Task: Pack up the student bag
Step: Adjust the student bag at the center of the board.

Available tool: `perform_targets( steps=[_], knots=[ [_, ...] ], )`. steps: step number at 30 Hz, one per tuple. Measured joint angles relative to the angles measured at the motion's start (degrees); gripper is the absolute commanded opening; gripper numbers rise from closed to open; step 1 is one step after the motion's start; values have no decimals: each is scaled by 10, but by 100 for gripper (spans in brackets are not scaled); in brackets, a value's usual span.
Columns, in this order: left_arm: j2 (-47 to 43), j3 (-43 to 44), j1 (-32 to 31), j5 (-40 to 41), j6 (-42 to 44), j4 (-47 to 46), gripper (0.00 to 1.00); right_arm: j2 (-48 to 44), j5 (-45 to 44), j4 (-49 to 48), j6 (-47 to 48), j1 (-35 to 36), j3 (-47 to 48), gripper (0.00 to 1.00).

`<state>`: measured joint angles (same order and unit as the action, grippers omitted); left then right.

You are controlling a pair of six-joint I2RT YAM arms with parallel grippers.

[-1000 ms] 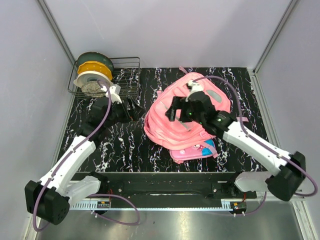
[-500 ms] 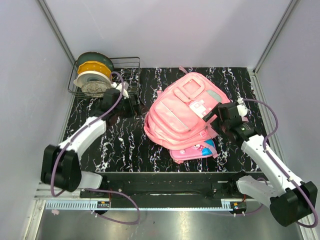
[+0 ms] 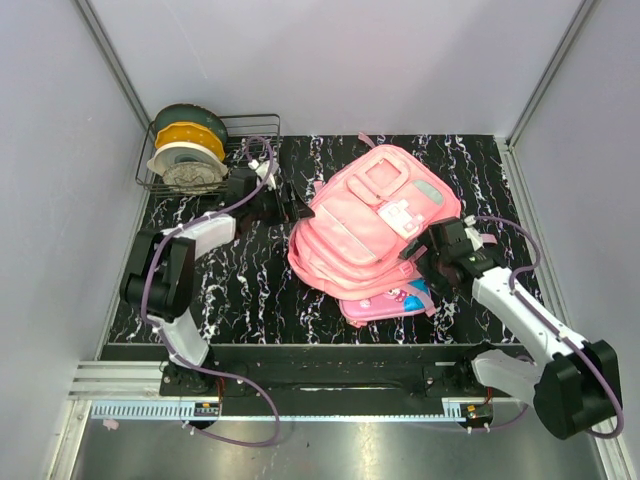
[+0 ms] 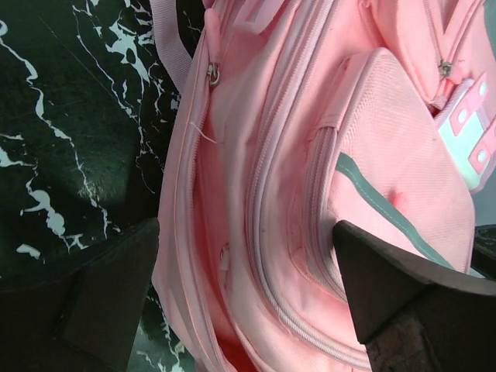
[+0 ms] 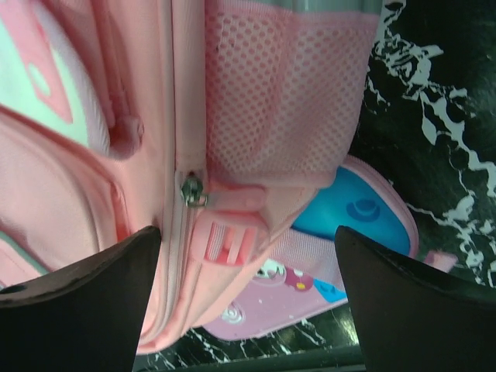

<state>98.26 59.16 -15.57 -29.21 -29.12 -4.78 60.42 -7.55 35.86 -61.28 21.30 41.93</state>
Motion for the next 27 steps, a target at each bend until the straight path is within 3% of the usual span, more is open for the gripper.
perform_targets(
  steps=[4,5,8,9,10,11,12,13,17,21,27],
  knots=[
    [44,0,5,-40,-2,-38,97,39,13,-35,11,-13,-6,100],
    [53,1,7,-51,-4,-48,86,43,16,-44,16,-16,-9,99],
    [80,4,10,-84,-16,-84,66,48,27,-79,38,-24,-23,85],
    [87,3,10,-94,-22,-97,48,48,33,-97,45,-26,-29,81],
    [92,2,10,-102,-29,-111,42,49,40,-119,56,-28,-37,66],
    [95,-5,10,-115,-38,-134,37,48,44,-139,65,-30,-45,61],
    [96,-12,10,-118,-48,-151,25,49,53,-163,71,-31,-54,57],
    [96,-24,10,-126,-57,-175,20,53,59,-180,81,-33,-57,48],
    [100,-65,10,-135,-100,-258,3,89,80,-221,121,-39,-51,38],
    [101,-107,10,-122,-132,-323,0,144,90,-235,163,-45,-21,35],
    [52,-208,0,-68,-175,-400,0,222,99,-235,242,-48,50,38]
  ],
)
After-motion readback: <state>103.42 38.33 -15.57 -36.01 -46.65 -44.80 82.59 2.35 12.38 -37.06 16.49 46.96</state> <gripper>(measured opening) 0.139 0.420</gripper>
